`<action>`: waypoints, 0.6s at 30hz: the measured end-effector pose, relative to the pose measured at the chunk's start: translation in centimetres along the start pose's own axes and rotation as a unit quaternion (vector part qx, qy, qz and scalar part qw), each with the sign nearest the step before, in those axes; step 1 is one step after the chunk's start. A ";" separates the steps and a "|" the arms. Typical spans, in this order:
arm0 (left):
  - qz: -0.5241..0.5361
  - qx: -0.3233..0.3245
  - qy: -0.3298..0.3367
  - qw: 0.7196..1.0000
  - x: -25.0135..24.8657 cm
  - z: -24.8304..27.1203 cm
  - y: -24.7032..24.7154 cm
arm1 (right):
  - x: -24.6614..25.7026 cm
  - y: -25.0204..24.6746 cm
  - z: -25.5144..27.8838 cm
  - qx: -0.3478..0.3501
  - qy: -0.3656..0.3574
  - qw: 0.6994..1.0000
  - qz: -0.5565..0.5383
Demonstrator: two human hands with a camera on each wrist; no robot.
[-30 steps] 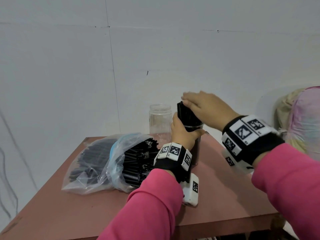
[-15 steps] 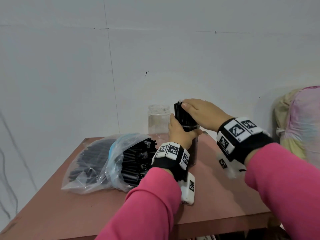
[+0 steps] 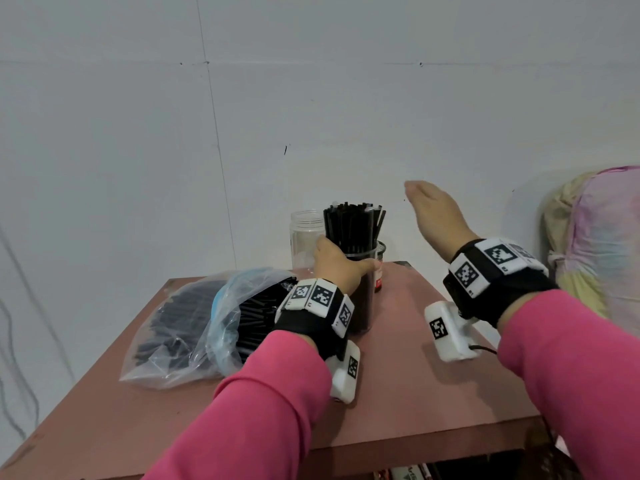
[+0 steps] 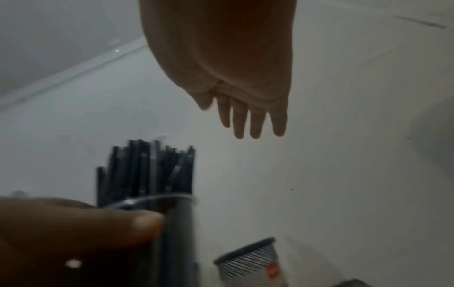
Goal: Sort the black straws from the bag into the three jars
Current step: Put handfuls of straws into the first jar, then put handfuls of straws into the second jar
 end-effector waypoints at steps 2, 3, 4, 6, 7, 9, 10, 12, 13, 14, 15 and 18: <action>-0.003 -0.011 -0.002 1.000 0.6 -0.6 -1.1 | -2.5 0.2 -0.3 -0.004 0.059 0.998 0.036; -0.009 -0.012 -0.006 1.000 1.0 -0.9 -1.5 | -3.7 0.7 -0.5 0.016 0.085 0.994 0.059; -0.016 -0.010 -0.007 1.000 1.2 -0.9 -1.8 | -4.5 1.4 -0.5 0.043 0.107 0.990 0.085; -0.026 -0.001 -0.010 1.000 1.0 -0.8 -1.9 | -5.2 2.9 -0.8 0.102 0.127 0.977 0.137; -0.028 0.004 -0.009 1.000 0.8 -0.7 -2.0 | -5.3 3.7 -1.0 0.135 0.128 0.969 0.163; -0.028 0.011 0.000 1.000 0.6 -0.6 -2.0 | -4.9 5.2 -1.7 0.210 0.136 0.940 0.232; -0.029 0.013 0.008 0.999 0.6 -0.6 -2.0 | -4.8 5.8 -2.2 0.240 0.144 0.922 0.267; -0.029 0.017 0.013 0.999 0.4 -0.5 -2.1 | -4.8 6.9 -3.2 0.268 0.143 0.899 0.317; -0.031 0.016 0.007 0.999 0.5 -0.6 -2.1 | -4.9 7.4 -3.7 0.271 0.134 0.891 0.339; -0.035 0.017 0.003 0.999 0.6 -0.6 -2.1 | -5.1 7.8 -4.1 0.268 0.129 0.885 0.359; -0.039 0.019 -0.002 0.999 0.6 -0.7 -2.1 | -5.4 8.2 -4.5 0.262 0.129 0.883 0.368; -0.044 0.028 -0.014 0.999 0.8 -0.9 -2.3 | -6.3 8.4 -4.7 0.218 0.142 0.894 0.364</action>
Point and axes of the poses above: each hand's wrist, its own z-axis away from the middle knuckle, its own y-axis out of the palm, x = y × z, the point moved 2 cm from there along -z, towards the middle knuckle, and after that the axes turned 12 degrees about x, right-handed, at the moved point
